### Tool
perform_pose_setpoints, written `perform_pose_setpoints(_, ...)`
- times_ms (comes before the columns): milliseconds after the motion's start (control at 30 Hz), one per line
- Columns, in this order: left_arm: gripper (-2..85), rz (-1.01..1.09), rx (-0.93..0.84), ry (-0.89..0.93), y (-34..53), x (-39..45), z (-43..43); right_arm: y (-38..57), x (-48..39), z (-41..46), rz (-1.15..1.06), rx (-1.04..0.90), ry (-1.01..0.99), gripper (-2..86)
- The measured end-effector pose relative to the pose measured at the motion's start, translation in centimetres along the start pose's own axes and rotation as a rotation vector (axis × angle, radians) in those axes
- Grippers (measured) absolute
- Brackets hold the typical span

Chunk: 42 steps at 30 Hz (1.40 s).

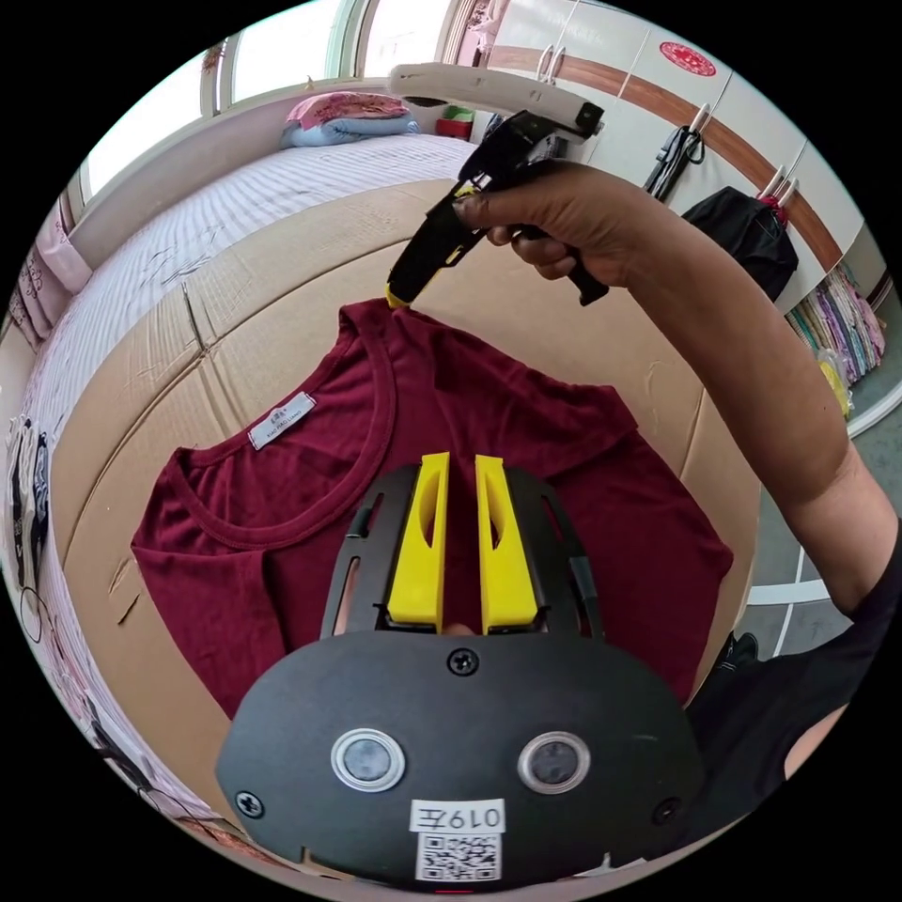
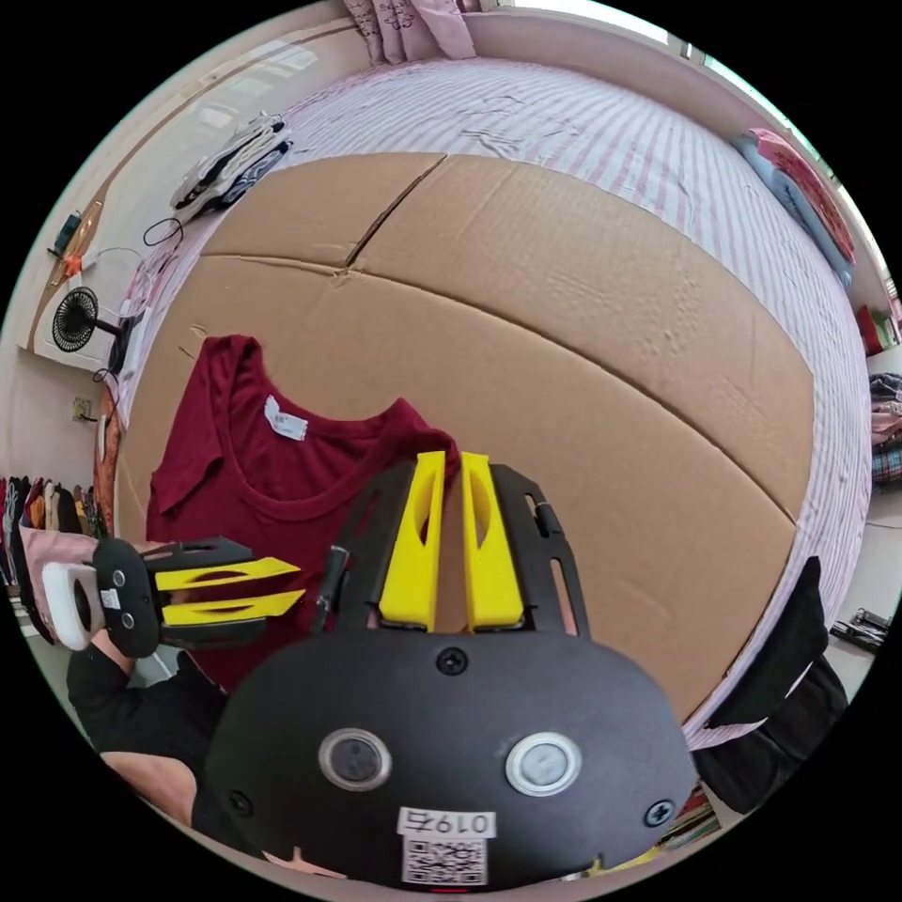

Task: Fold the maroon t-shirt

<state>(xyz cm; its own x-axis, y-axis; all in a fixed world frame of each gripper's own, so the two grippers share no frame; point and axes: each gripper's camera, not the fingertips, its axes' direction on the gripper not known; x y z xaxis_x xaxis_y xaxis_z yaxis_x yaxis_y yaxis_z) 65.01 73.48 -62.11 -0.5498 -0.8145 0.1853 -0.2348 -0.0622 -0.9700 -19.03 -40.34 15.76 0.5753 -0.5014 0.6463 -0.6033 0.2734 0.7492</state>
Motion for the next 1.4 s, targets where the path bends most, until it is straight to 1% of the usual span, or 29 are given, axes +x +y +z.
perform_pose_setpoints(100, 1.0, 0.034, 0.004, -0.004, 0.2, 0.4, 0.2, 0.4, -0.3, -0.2, -0.014, 0.011, 0.055, 0.4)
perform_pose_setpoints(267, 0.9, 0.063, -0.008, -0.005, 0.2, 0.3, 0.4, 1.8, -0.9, 0.0, -0.015, 0.039, 0.263, -0.8)
perform_pose_setpoints(333, 0.9, 0.056, -0.007, -0.006, 0.2, 0.1, 0.4, 2.6, -0.8, -0.1, -0.014, 0.055, 0.263, -0.9)
perform_pose_setpoints(400, 1.0, 0.027, -0.006, 0.028, 0.0, -0.6, 0.6, 3.8, -0.4, -0.8, -0.011, 0.112, 0.219, -0.8)
perform_pose_setpoints(433, 1.0, 0.017, -0.009, 0.038, 0.0, -0.9, 0.8, 4.8, 0.1, -1.4, -0.016, 0.151, 0.156, -0.8)
perform_pose_setpoints(467, 1.0, -0.002, -0.005, 0.071, -0.2, -1.3, 0.9, 6.1, 0.5, -1.9, -0.036, 0.197, 0.081, -0.7)
perform_pose_setpoints(567, 1.1, -0.050, 0.016, 0.196, -0.5, -2.7, 1.0, 9.9, 2.0, -2.7, -0.084, 0.260, -0.046, 0.0)
perform_pose_setpoints(600, 1.1, -0.075, 0.036, 0.269, -0.7, -3.4, 0.9, 10.7, 2.2, -2.7, -0.098, 0.261, -0.070, 0.2)
perform_pose_setpoints(667, 1.1, -0.134, 0.049, 0.361, -0.9, -4.8, 1.2, 14.2, 3.8, -2.3, -0.108, 0.248, -0.141, 1.9)
perform_pose_setpoints(700, 1.1, -0.170, 0.028, 0.381, -1.1, -5.7, 1.7, 15.3, 4.2, -2.2, -0.114, 0.250, -0.160, 2.3)
perform_pose_setpoints(767, 1.1, -0.194, -0.012, 0.354, -1.4, -6.4, 2.7, 19.3, 5.8, -1.3, -0.111, 0.234, -0.227, 4.4)
perform_pose_setpoints(833, 1.2, -0.211, -0.034, 0.366, -1.7, -6.7, 3.7, 22.2, 6.8, -0.4, -0.101, 0.219, -0.261, 5.7)
perform_pose_setpoints(933, 1.2, -0.236, -0.010, 0.399, -2.2, -7.2, 4.2, 26.6, 8.2, 1.2, -0.077, 0.191, -0.300, 7.0)
perform_pose_setpoints(1067, 1.3, -0.237, -0.002, 0.396, -3.4, -7.0, 4.6, 31.5, 10.2, 2.2, -0.046, 0.224, -0.366, 7.7)
perform_pose_setpoints(1267, 1.4, -0.237, -0.040, 0.347, -6.0, -6.7, 5.7, 34.7, 12.0, 3.8, -0.049, 0.229, -0.453, 8.0)
perform_pose_setpoints(1400, 1.2, -0.198, -0.065, 0.293, -7.9, -6.5, 5.6, 36.4, 12.3, 4.5, -0.076, 0.239, -0.453, 7.1)
